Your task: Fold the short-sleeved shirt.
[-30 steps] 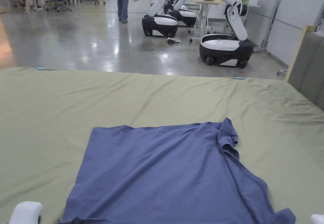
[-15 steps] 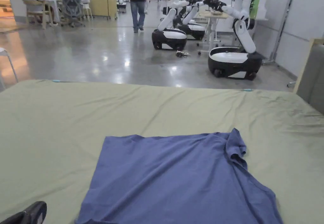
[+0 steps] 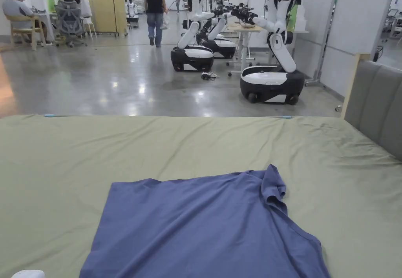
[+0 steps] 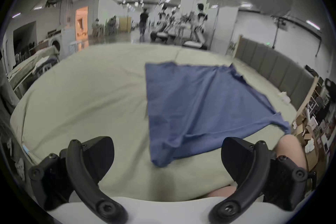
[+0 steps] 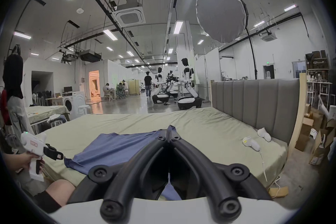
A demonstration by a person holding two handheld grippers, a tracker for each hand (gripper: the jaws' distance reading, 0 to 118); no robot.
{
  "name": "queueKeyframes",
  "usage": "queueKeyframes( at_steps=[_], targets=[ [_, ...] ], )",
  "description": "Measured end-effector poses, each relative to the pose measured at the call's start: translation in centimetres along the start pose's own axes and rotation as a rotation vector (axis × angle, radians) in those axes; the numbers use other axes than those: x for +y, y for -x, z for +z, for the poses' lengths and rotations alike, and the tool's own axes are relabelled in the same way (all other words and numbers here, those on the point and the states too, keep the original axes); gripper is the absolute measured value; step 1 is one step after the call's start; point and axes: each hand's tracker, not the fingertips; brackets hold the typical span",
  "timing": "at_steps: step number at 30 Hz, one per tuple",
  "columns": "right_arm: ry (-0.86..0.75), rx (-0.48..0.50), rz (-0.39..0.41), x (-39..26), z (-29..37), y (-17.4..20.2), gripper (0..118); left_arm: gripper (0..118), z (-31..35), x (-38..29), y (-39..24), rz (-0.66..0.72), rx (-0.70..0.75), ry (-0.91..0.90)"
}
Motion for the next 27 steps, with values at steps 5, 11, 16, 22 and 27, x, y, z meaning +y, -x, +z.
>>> queueKeyframes(
  at_steps=[5, 11, 16, 22, 27],
  targets=[
    [0.047, -0.033, -0.009, -0.9, -0.4, -1.1, 1, 107, -4.2, -0.3, 1.7, 0.079, -0.072, 0.048],
    [0.125, -0.035, -0.038, -2.0, -2.2, -1.5, 1, 5, -2.7, 0.0, -2.2, 0.045, -0.069, 0.123],
    [0.201, 0.005, -0.003, -2.2, -4.4, -1.4, 1, 5, -1.1, 0.1, -1.0, 0.052, -0.066, 0.023],
    [0.485, 0.182, -0.082, -4.0, -10.7, -3.3, 59, 5, 3.3, 1.5, -3.5, 0.013, -0.091, -0.033],
    [0.833, 0.212, -0.097, -9.1, -16.2, -5.6, 114, 5, 3.2, 2.5, -2.5, -0.012, -0.099, -0.044]
  ],
)
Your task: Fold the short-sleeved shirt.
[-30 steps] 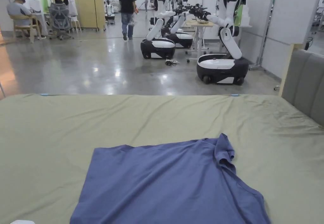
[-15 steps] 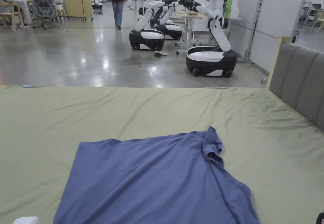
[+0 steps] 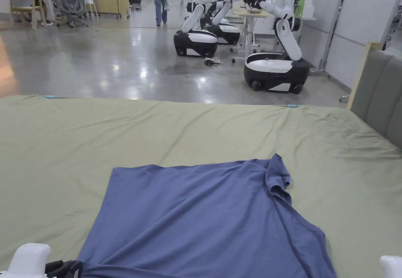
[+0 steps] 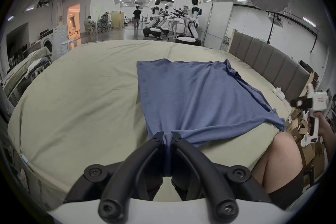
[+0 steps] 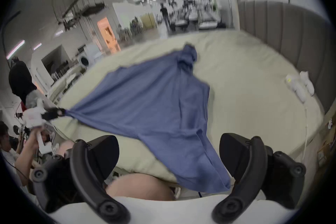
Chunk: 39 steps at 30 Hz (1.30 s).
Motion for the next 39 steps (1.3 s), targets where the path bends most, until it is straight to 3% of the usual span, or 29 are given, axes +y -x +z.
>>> queueKeyframes(
  at_steps=[4, 5, 6, 7, 8, 9, 10, 11, 12, 14, 18, 21, 30, 39],
  targets=[
    [0.121, -0.151, 0.068, -1.1, -6.2, -1.4, 114, 5, 0.0, 0.4, 0.0, -0.03, 0.02, -0.006],
    [0.141, -0.153, 0.032, -1.4, -7.2, -1.9, 113, 5, -0.2, 0.3, 0.7, -0.031, 0.019, -0.004],
    [0.15, -0.172, -0.065, -2.1, -8.1, -2.8, 112, 5, -0.2, 0.3, 0.8, -0.033, 0.017, -0.001],
    [0.147, -0.175, -0.096, -2.6, -8.8, -3.6, 111, 5, -0.3, 0.4, 0.8, -0.034, 0.016, 0.004],
    [0.112, -0.196, -0.059, -2.6, -8.4, -3.0, 104, 5, -0.2, 0.3, 0.7, -0.038, 0.02, 0.007],
    [0.092, -0.22, -0.014, -2.2, -7.8, -2.2, 81, 5, -0.2, 0.3, 0.6, -0.04, 0.023, 0.009],
    [0.071, -0.224, 0.009, -2.2, -7.3, -1.8, 49, 5, -0.2, 0.3, 0.5, -0.04, 0.022, 0.01],
    [0.054, -0.179, 0.095, -2.4, -7.6, -1.9, 16, 5, -0.2, 0.3, 0.5, -0.038, 0.018, 0.01],
    [0.03, -0.162, 0.099, -2.4, -7.3, -1.8, 8, 5, -0.1, 0.3, 0.4, -0.033, 0.014, 0.009],
    [-0.002, -0.124, 0.069, -2.5, -7.1, -1.7, 8, 5, -0.1, 0.3, 0.0, -0.028, 0.003, 0.004],
    [-0.165, -0.122, 0.085, -2.6, -2.2, 1.2, 8, 5, 0.5, 0.5, -0.2, -0.032, 0.013, -0.029],
    [-0.252, -0.094, 0.039, -2.5, 1.6, 3.3, 8, 5, 2.2, 0.7, -0.5, -0.024, 0.009, -0.068],
    [-0.36, -0.083, -0.02, -5.4, 10.3, 3.0, 8, 5, 10.4, -1.7, -1.6, -0.034, 0.018, -0.165],
    [-0.393, -0.061, -0.01, -3.0, 9.4, 3.6, 8, 5, 9.6, -1.4, -2.0, -0.077, 0.037, -0.138]
  ],
)
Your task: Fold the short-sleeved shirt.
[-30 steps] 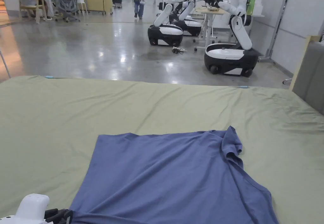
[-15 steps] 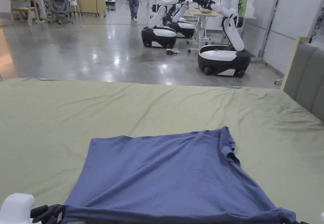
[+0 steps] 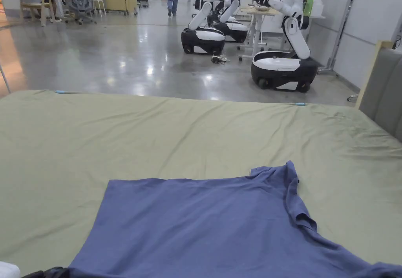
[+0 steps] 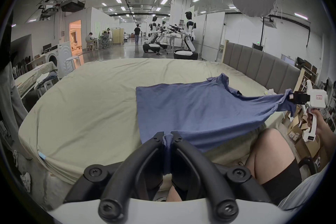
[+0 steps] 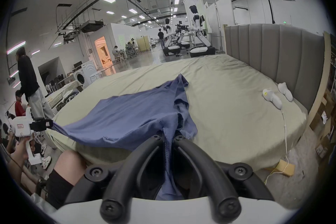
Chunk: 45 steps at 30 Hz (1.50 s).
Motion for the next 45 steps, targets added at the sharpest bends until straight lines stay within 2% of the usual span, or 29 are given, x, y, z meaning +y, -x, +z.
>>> queueKeyframes(
  at_steps=[4, 8, 10, 16, 19, 22, 23, 24, 25, 26, 27, 28, 30, 31, 33, 35, 36, 37, 38, 39, 40, 41, 42, 43, 45],
  targets=[
    [-0.016, 0.005, 0.027, 3.4, -4.9, -0.2, 8, 5, -3.1, 2.8, 1.8, 0.051, -0.007, -0.042],
    [0.064, 0.009, -0.005, 6.1, -12.9, -0.3, 8, 5, -9.5, 5.0, 3.7, 0.011, 0.032, 0.02],
    [0.113, -0.002, 0.004, 6.4, -17.1, -0.1, 8, 5, -13.2, 5.4, 4.3, 0.011, 0.067, 0.079],
    [0.293, -0.089, 0.004, 4.0, -27.0, 0.1, 8, 5, -21.6, 3.6, 5.8, 0.076, 0.11, 0.2],
    [0.358, -0.116, 0.034, 2.3, -29.2, 0.2, 8, 5, -23.7, 1.9, 5.8, 0.009, 0.134, 0.272],
    [0.347, -0.131, 0.058, 1.3, -29.8, 0.4, 11, 7, -23.1, 1.7, 4.7, 0.016, 0.139, 0.283],
    [0.34, -0.129, 0.048, 1.4, -29.8, 0.2, 25, 12, -22.9, 1.7, 4.8, 0.035, 0.145, 0.268],
    [0.328, -0.13, 0.032, 1.2, -29.2, 0.1, 66, 31, -22.5, 1.8, 4.9, 0.057, 0.153, 0.251],
    [0.321, -0.131, 0.026, 1.4, -28.8, 0.1, 109, 58, -22.1, 1.9, 5.1, 0.082, 0.163, 0.226],
    [0.3, -0.129, 0.016, 1.7, -28.3, 0.1, 117, 91, -21.6, 2.0, 5.4, 0.108, 0.169, 0.197],
    [0.25, -0.104, -0.002, 2.0, -27.3, 0.0, 111, 118, -20.7, 2.3, 5.6, 0.123, 0.152, 0.167],
    [0.141, -0.051, -0.007, 3.3, -25.4, 0.2, 111, 112, -19.3, 2.7, 5.7, 0.136, 0.112, 0.133],
    [0.062, -0.076, -0.011, 5.0, -21.6, 0.8, 112, 111, -14.4, 3.9, 5.2, 0.156, 0.046, -0.026],
    [0.002, -0.08, 0.021, 5.5, -19.2, 1.3, 113, 113, -12.2, 4.4, 4.8, 0.163, 0.071, -0.037],
    [-0.166, -0.073, 0.095, 5.6, -10.0, 2.6, 118, 115, -6.4, 4.4, 3.6, 0.149, 0.115, -0.145],
    [-0.284, -0.084, 0.154, 4.7, -3.8, 3.8, 118, 115, -0.9, 3.3, 2.2, 0.104, 0.135, -0.245],
    [-0.35, -0.069, 0.17, 2.7, -4.0, 2.2, 118, 114, 1.2, 2.3, 1.5, 0.079, 0.116, -0.289],
    [-0.39, -0.081, 0.172, 1.8, -2.0, 2.5, 118, 111, 2.8, 1.5, 0.8, 0.069, 0.117, -0.3],
    [-0.414, -0.126, 0.167, 0.8, -0.2, 3.0, 116, 100, 4.2, 0.9, 0.0, 0.066, 0.117, -0.304],
    [-0.406, -0.127, 0.174, -0.1, 0.8, 3.6, 109, 54, 4.9, -0.1, -0.9, 0.057, 0.139, -0.311],
    [-0.403, -0.119, 0.18, -0.9, 1.4, 4.2, 90, 6, 5.3, -1.0, -1.6, 0.038, 0.225, -0.311],
    [-0.404, -0.174, 0.189, -1.6, 1.8, 4.8, 46, 0, 5.3, -1.7, -2.0, 0.005, 0.314, -0.295],
    [-0.392, -0.254, 0.201, -2.2, 1.6, 5.3, 0, 0, 4.9, -2.3, -1.9, -0.014, 0.268, -0.26],
    [-0.403, -0.294, 0.201, -2.6, 1.9, 5.9, 0, 0, 4.4, -2.9, -1.7, 0.014, 0.191, -0.228],
    [-0.369, -0.162, 0.099, -2.3, 1.8, 6.0, 0, 0, 2.7, -3.3, -1.1, 0.049, 0.173, -0.16]
  ],
)
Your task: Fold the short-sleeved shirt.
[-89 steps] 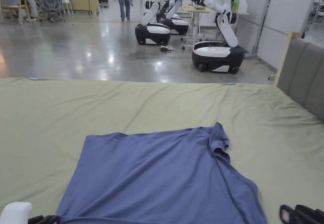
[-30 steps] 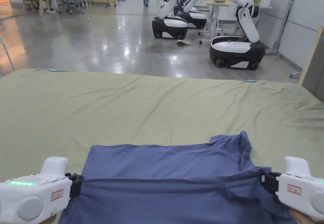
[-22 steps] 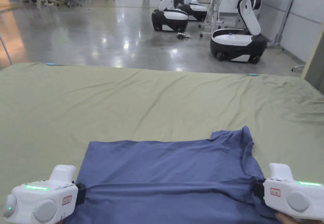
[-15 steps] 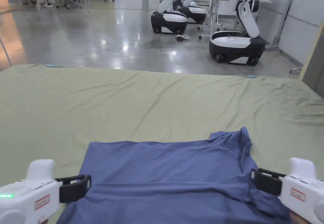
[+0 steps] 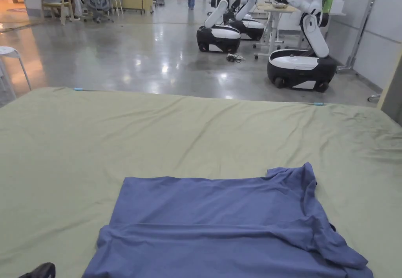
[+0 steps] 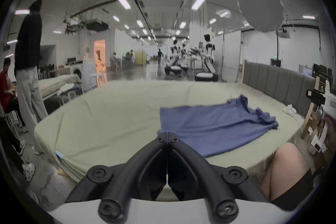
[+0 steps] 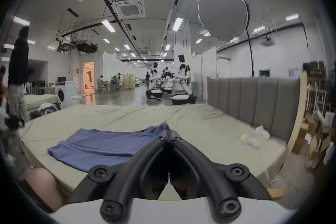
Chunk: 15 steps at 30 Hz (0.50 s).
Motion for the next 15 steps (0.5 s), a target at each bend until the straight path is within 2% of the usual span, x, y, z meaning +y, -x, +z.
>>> queueKeyframes(
  at_steps=[2, 3, 4, 5, 7, 9, 10, 13, 15],
  targets=[
    [0.028, -0.002, -0.037, 0.6, -0.5, 0.4, 0, 0, -2.0, -0.5, 0.5, -0.03, -0.009, -0.008],
    [0.006, -0.009, -0.041, 0.2, 0.1, -1.3, 0, 0, -3.1, -0.7, 0.6, -0.047, 0.01, 0.012],
    [0.0, -0.012, -0.04, 0.6, 0.1, -1.4, 0, 0, -4.4, -0.9, 0.8, -0.052, 0.037, 0.049],
    [-0.004, -0.013, -0.044, 1.1, 0.1, -1.6, 0, 9, -6.4, -1.0, 1.2, -0.038, 0.055, 0.107],
    [-0.012, -0.011, -0.048, 0.8, 0.3, -1.5, 0, 60, -9.7, -1.6, 2.1, 0.065, 0.029, 0.23],
    [-0.008, -0.009, -0.044, 1.2, 0.1, -1.9, 0, 118, -13.2, -2.4, 3.0, 0.152, -0.061, 0.303],
    [-0.001, -0.007, -0.044, 1.3, 0.0, -2.0, 0, 113, -14.4, -2.7, 2.9, 0.158, -0.075, 0.331],
    [0.012, -0.01, -0.052, 0.8, 0.0, -1.9, 0, 114, -17.1, -2.8, 2.1, 0.101, -0.037, 0.39],
    [0.035, -0.001, -0.104, 0.2, -0.3, -2.2, 0, 113, -18.9, -3.2, 1.2, 0.045, -0.019, 0.475]
  ],
)
